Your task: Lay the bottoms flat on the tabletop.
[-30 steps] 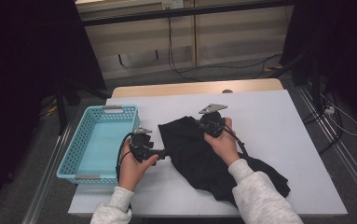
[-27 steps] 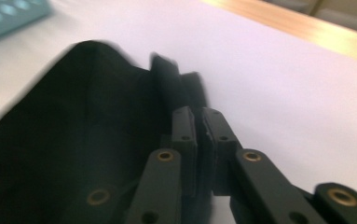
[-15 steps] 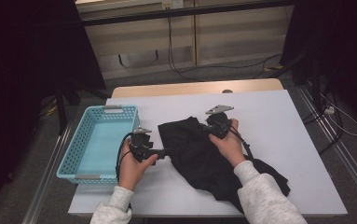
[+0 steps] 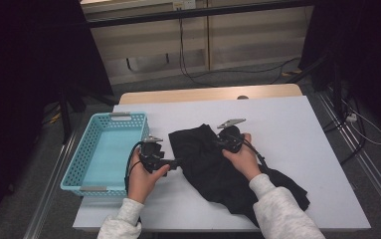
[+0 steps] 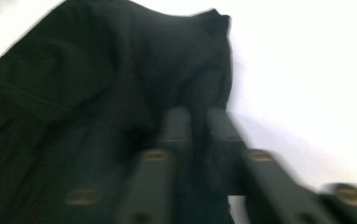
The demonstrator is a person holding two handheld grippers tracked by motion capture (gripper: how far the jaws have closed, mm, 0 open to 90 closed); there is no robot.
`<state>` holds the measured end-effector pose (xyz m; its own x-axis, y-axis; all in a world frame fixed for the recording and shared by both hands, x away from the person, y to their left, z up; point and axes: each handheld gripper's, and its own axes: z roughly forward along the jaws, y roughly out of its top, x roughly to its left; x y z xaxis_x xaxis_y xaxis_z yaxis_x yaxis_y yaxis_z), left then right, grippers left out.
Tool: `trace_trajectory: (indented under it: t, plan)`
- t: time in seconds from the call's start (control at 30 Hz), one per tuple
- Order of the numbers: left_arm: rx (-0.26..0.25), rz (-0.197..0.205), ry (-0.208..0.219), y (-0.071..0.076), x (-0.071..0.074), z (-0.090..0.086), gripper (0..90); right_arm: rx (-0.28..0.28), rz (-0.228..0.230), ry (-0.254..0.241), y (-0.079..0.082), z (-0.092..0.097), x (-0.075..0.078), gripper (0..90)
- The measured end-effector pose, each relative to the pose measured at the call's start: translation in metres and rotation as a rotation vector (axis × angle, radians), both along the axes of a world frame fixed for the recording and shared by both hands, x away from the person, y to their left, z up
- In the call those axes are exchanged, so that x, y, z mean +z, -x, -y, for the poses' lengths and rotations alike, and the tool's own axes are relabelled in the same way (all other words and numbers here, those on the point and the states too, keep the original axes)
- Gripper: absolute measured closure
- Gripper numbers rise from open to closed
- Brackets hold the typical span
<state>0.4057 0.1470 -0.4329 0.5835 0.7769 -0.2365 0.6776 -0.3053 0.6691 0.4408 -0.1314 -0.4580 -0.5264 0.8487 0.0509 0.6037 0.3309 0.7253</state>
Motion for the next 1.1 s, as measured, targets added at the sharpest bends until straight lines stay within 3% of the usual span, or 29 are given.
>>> trace_trajectory:
  t: [0.07, 0.17, 0.2, 0.3, 0.37, 0.47, 0.53, 0.63, 0.9, 1.1]
  plan:
    - [0.001, -0.001, 0.0, 0.0, 0.0, 0.0, 17.2, -0.01, 0.01, 0.02, -0.002, -0.001, 0.004, 83.3]
    - [0.004, 0.003, 0.001, -0.001, 0.0, 0.0, 17.2, -0.042, 0.064, -0.004, -0.006, 0.002, 0.01, 82.8]
    - [0.004, 0.001, 0.001, -0.001, 0.0, -0.001, 17.2, -0.035, 0.057, -0.012, -0.008, 0.002, 0.009, 80.4]
    - [0.006, 0.001, -0.001, -0.001, 0.0, -0.001, 17.2, -0.07, 0.054, 0.031, -0.009, 0.005, 0.002, 65.4]
    - [0.006, 0.004, -0.008, -0.002, -0.001, -0.002, 17.2, -0.079, 0.062, -0.006, -0.007, 0.009, 0.003, 58.0]
    - [0.008, 0.005, -0.012, -0.003, -0.001, 0.0, 17.2, -0.099, 0.09, -0.019, 0.0, 0.019, 0.013, 47.3]
    - [0.008, 0.003, -0.006, -0.004, 0.0, 0.001, 17.2, -0.076, 0.107, 0.008, 0.008, 0.024, 0.019, 44.7]
    - [0.0, 0.004, -0.014, -0.004, 0.001, 0.002, 17.2, -0.068, 0.092, 0.019, 0.02, 0.035, 0.024, 38.6]
    - [-0.003, 0.006, -0.011, -0.007, 0.004, 0.005, 17.0, -0.038, 0.065, 0.027, 0.053, 0.064, 0.022, 33.7]
    - [-0.008, 0.012, -0.006, -0.009, 0.005, 0.008, 16.8, -0.076, 0.038, 0.021, 0.068, 0.085, 0.016, 30.5]
